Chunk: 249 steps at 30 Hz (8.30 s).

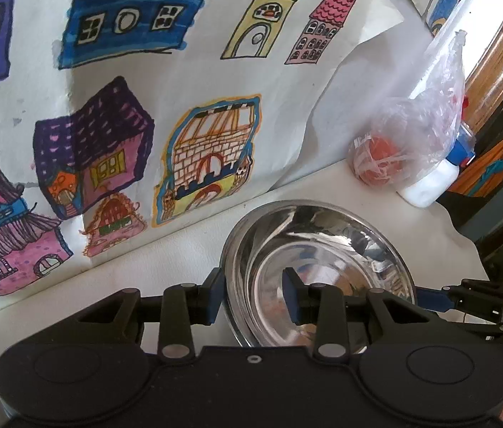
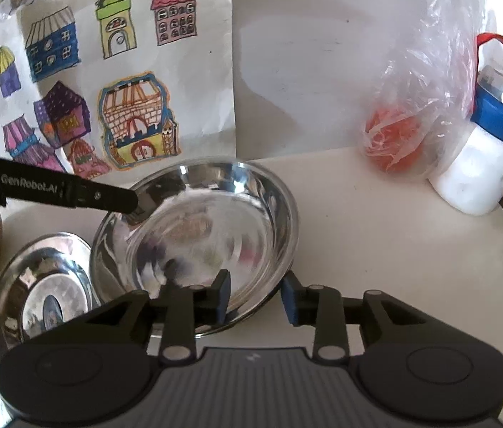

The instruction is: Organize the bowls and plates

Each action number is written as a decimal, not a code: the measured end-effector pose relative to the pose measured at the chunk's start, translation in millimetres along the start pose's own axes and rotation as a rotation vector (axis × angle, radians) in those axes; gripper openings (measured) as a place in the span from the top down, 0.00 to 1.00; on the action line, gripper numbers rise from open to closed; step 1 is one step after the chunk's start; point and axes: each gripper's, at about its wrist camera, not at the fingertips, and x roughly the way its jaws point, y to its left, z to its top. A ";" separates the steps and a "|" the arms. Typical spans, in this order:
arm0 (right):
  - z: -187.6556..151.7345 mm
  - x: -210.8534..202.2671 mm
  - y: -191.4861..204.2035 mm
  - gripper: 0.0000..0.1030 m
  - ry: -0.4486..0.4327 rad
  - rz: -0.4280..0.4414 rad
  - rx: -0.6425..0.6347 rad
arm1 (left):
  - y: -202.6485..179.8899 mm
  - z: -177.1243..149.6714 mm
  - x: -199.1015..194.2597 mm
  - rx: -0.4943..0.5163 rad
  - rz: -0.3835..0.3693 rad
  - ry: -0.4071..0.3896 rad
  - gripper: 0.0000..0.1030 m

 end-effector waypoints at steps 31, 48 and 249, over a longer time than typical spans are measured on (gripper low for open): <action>-75.7 -137.1 65.6 0.00 -0.339 0.107 0.123 | 1.6 -55.0 -142.5 0.289 0.037 -0.267 0.01; -146.2 -135.2 170.6 0.00 -0.298 0.140 0.222 | 48.4 -68.0 -119.7 0.532 0.013 -0.092 0.01; -217.8 -243.6 46.3 0.00 -0.739 -0.185 0.147 | -94.8 -165.8 -156.6 0.335 -0.142 -0.372 0.01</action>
